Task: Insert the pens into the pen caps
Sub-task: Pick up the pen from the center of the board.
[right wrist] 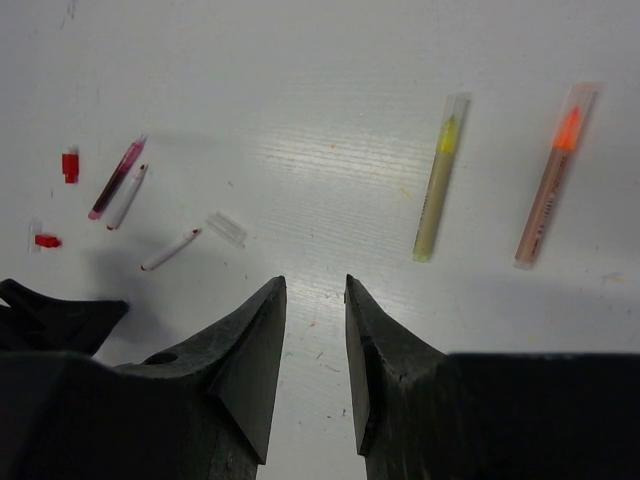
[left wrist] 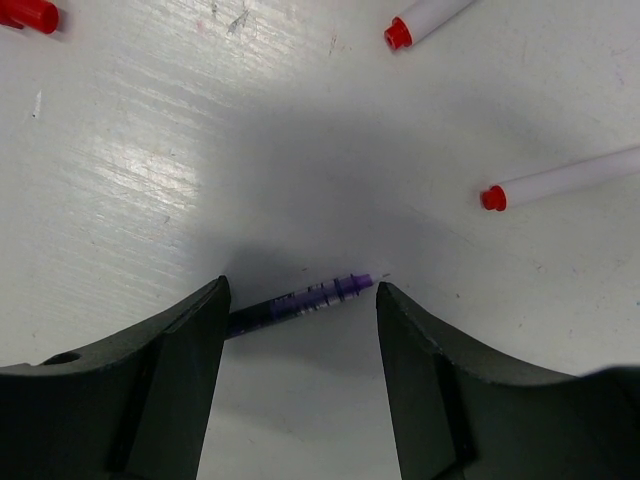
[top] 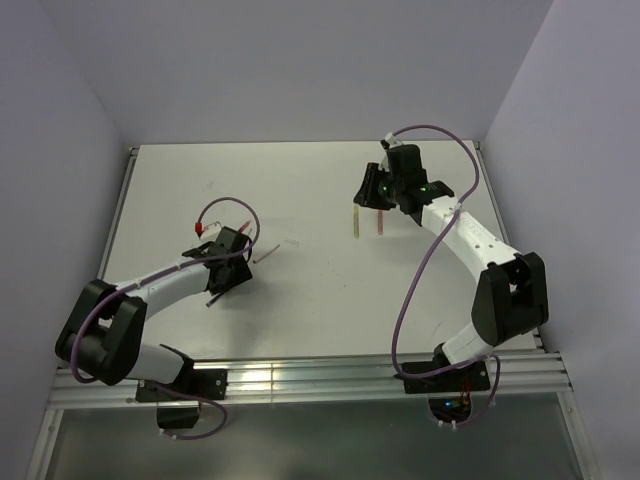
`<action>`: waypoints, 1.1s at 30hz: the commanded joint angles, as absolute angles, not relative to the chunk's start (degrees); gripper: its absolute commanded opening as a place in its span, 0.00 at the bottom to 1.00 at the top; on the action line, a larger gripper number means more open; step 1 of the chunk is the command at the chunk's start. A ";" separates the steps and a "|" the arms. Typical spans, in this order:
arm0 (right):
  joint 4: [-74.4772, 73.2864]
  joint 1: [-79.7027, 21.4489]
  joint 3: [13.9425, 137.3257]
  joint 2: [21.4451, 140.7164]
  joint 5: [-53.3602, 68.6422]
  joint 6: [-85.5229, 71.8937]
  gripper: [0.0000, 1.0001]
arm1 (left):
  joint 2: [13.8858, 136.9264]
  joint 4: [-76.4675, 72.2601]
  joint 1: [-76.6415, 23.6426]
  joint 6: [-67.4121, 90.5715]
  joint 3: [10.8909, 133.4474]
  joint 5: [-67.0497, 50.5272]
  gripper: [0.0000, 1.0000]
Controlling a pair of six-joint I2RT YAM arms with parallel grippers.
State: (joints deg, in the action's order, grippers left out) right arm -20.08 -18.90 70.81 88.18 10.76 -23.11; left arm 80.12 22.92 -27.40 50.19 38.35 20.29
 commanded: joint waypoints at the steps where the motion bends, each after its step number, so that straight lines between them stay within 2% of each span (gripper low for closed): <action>1: -17.75 -19.34 70.84 86.04 11.07 -23.03 0.38 | 82.18 21.80 -27.16 49.92 38.67 18.19 0.65; 15: -17.84 -19.34 71.02 86.40 11.16 -22.85 0.38 | 84.81 22.24 -27.16 49.31 40.08 17.58 0.58; 33: -17.93 -19.34 71.19 87.10 11.60 -22.68 0.37 | 86.92 22.06 -27.16 49.22 41.66 15.12 0.38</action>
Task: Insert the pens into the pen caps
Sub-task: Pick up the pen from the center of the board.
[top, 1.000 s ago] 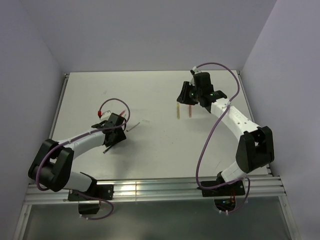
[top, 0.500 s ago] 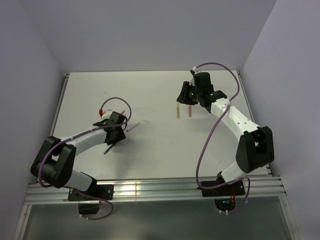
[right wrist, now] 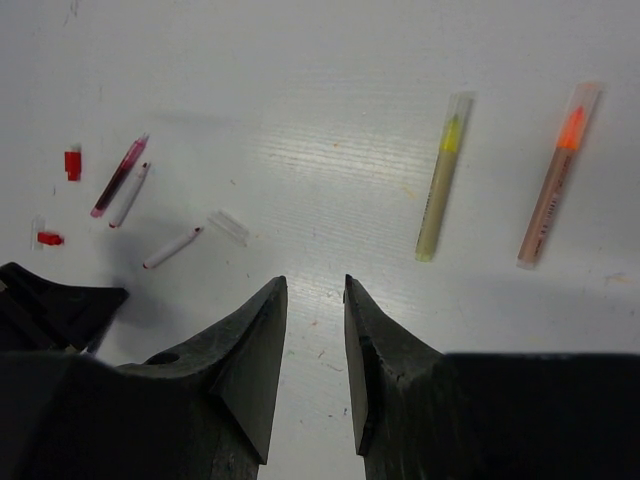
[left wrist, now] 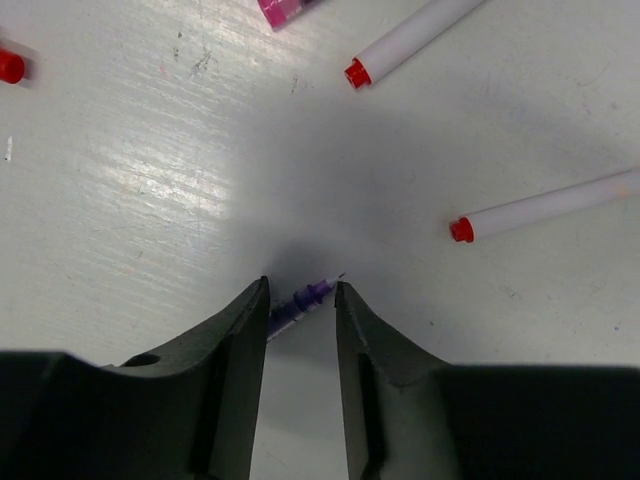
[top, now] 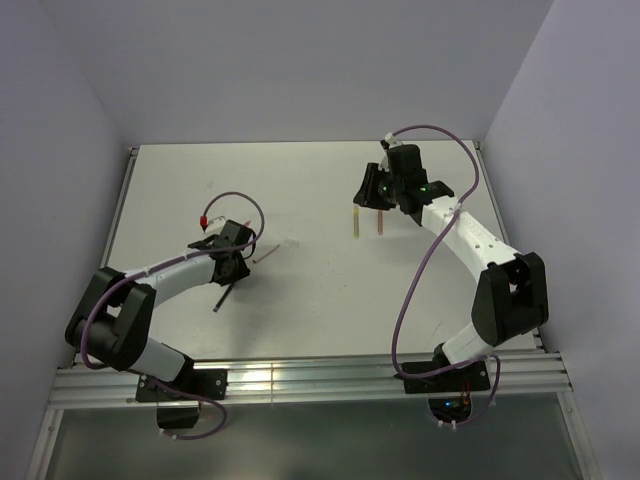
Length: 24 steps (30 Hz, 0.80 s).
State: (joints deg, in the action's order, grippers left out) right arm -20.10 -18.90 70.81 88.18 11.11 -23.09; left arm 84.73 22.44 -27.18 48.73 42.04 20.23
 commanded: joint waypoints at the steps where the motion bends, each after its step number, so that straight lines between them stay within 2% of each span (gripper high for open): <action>1: -17.93 -19.34 71.10 87.10 11.60 -22.76 0.37 | 87.01 22.06 -27.25 49.22 41.83 15.03 0.36; 9: -17.76 -19.34 71.19 87.54 12.13 -22.68 0.36 | 87.98 21.80 -27.16 49.39 42.27 14.06 0.26; 14: -17.75 -19.25 71.28 87.89 12.48 -22.68 0.36 | 87.98 21.88 -27.16 49.39 42.36 14.06 0.24; 21: -17.93 -19.42 71.45 87.89 12.48 -22.59 0.35 | 86.31 22.76 -27.25 49.13 41.84 14.41 0.42; 24: -18.02 -19.60 71.46 87.80 12.39 -22.59 0.36 | 85.08 23.99 -27.16 48.69 41.57 14.41 0.43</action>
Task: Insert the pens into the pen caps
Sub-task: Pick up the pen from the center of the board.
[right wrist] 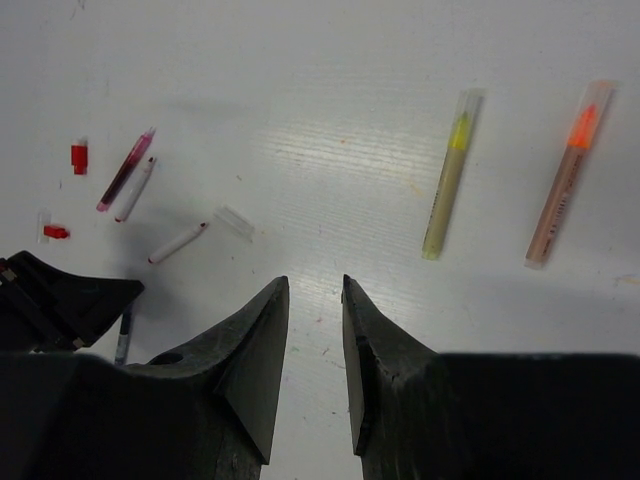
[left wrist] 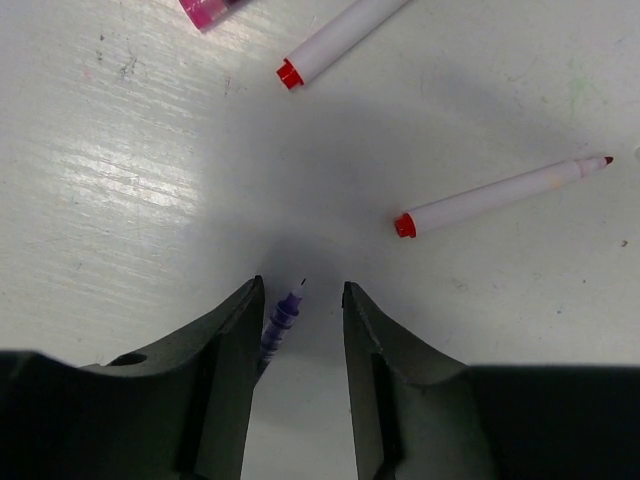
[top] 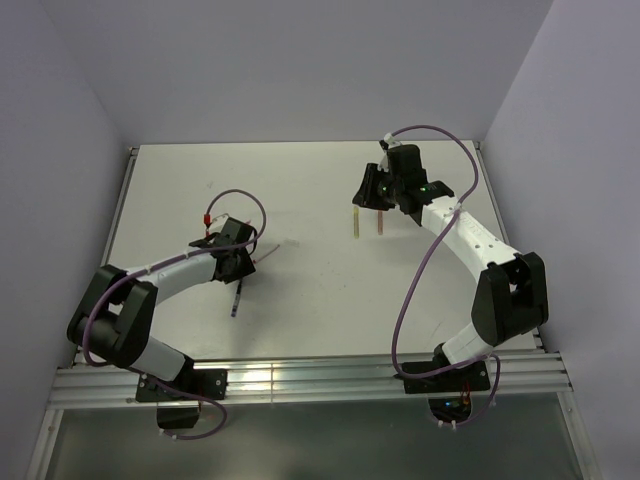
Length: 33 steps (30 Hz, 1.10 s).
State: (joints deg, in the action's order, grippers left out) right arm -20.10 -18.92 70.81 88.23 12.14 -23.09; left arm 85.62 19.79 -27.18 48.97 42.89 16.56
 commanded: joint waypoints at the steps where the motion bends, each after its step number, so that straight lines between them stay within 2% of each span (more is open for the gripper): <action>1: -18.10 -19.60 71.46 87.80 12.39 -22.59 0.35 | 84.90 24.43 -27.16 48.52 41.66 14.41 0.43; 15: -18.19 -19.51 71.63 87.80 12.66 -22.76 0.36 | 81.56 30.50 -27.60 48.25 40.34 13.62 0.44; 33: -18.11 -19.60 71.46 87.10 13.53 -22.50 0.35 | 89.21 32.70 -29.00 49.66 42.36 13.71 0.31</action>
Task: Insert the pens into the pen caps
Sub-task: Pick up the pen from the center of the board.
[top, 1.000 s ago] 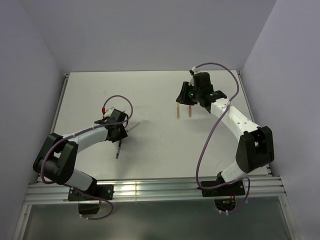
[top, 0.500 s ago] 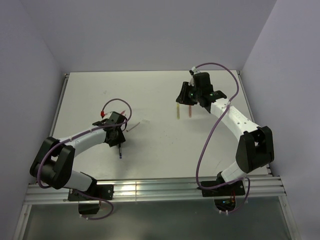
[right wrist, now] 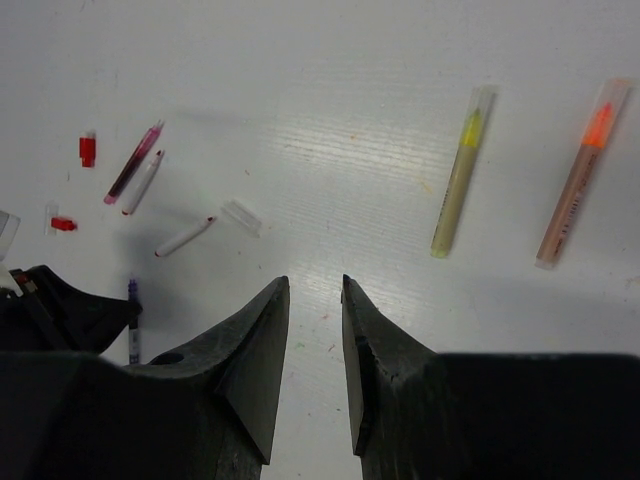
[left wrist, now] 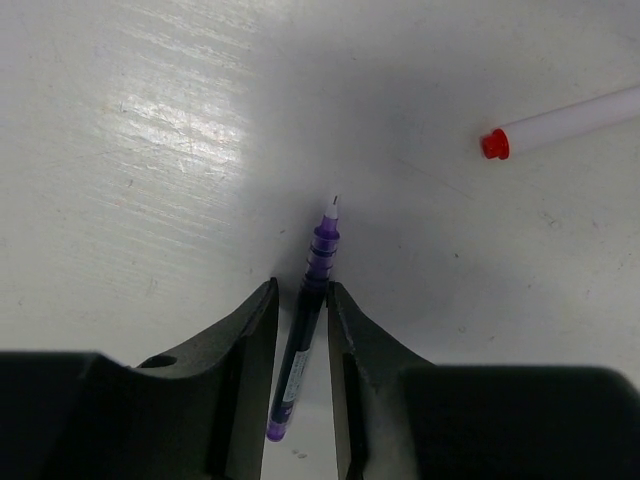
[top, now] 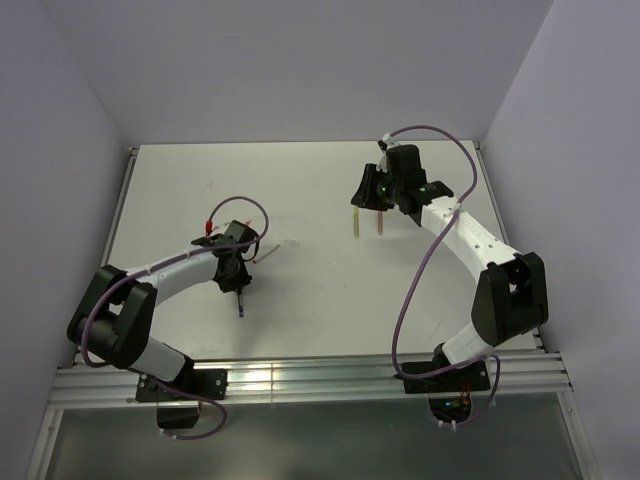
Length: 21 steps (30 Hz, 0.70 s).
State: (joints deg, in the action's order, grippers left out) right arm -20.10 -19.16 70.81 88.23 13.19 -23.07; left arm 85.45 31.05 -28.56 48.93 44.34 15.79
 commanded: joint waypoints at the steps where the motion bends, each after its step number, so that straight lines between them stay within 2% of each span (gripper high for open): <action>1: -18.11 -19.60 71.46 86.93 13.62 -22.50 0.35 | 89.56 32.78 -29.00 49.75 42.36 13.71 0.31; 10: -17.93 -19.60 71.46 87.10 14.77 -22.50 0.35 | 90.26 32.43 -29.09 50.10 42.89 13.10 0.22; 21: -18.19 -19.77 71.63 87.01 15.21 -22.41 0.35 | 90.00 30.15 -29.09 50.80 40.96 11.95 0.00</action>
State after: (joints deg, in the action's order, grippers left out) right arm -20.10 -19.16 70.81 88.23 14.68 -23.07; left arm 86.48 32.08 -28.71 48.99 45.25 16.32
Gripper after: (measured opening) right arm 0.351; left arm 0.144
